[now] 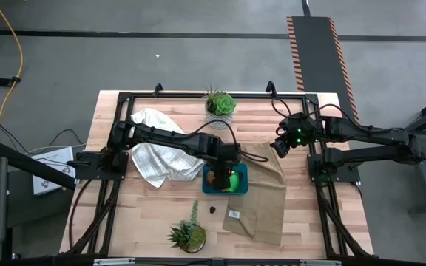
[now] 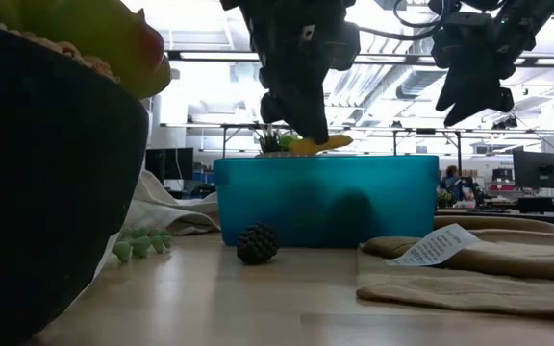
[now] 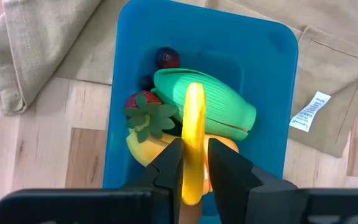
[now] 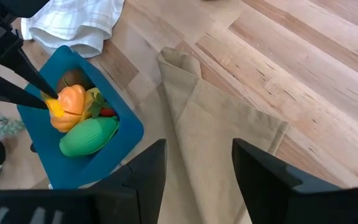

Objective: Pick and placing Produce into tupperware
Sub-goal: Put the yellow corn into the blue bin, then put the blackberry into the blue bin

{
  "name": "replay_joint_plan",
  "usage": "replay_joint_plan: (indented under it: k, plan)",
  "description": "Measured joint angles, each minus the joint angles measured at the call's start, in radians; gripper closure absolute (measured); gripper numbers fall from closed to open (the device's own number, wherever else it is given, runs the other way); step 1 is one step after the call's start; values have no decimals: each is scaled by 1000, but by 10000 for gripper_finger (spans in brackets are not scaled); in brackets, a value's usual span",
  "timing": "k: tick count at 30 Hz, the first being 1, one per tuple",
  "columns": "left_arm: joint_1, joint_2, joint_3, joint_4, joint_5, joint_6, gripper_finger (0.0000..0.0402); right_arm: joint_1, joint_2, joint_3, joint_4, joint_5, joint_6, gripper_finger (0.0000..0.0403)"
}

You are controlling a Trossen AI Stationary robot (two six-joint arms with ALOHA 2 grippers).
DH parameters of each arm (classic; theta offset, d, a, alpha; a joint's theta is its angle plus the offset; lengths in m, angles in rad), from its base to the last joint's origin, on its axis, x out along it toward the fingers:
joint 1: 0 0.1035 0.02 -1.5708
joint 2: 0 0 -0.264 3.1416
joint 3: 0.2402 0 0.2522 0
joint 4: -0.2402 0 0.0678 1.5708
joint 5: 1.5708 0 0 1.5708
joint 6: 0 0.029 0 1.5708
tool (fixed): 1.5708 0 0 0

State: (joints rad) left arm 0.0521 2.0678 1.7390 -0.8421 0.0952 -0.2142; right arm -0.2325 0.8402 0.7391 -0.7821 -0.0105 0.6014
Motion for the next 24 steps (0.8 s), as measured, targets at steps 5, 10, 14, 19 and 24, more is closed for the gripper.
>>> replay_joint_plan:
  k: [5, 10, 14, 19, 24]
  plan:
    - [0, 0, 0, 0, -2, -1, 336, 0, 0, 0, 0, 0, 0, 229]
    - [0, -1, 0, -1, -2, -3, 336, 0, 0, 0, 0, 0, 0, 229]
    - [0, -1, 0, -4, 10, -3, 336, 0, 0, 0, 0, 0, 0, 229]
    - [-3, -14, 18, -94, 83, -42, 335, 0, 0, 0, 0, 0, 0, 229]
    - [-29, -30, 95, -232, 13, -38, 335, 0, 0, 0, 0, 0, -7, 229]
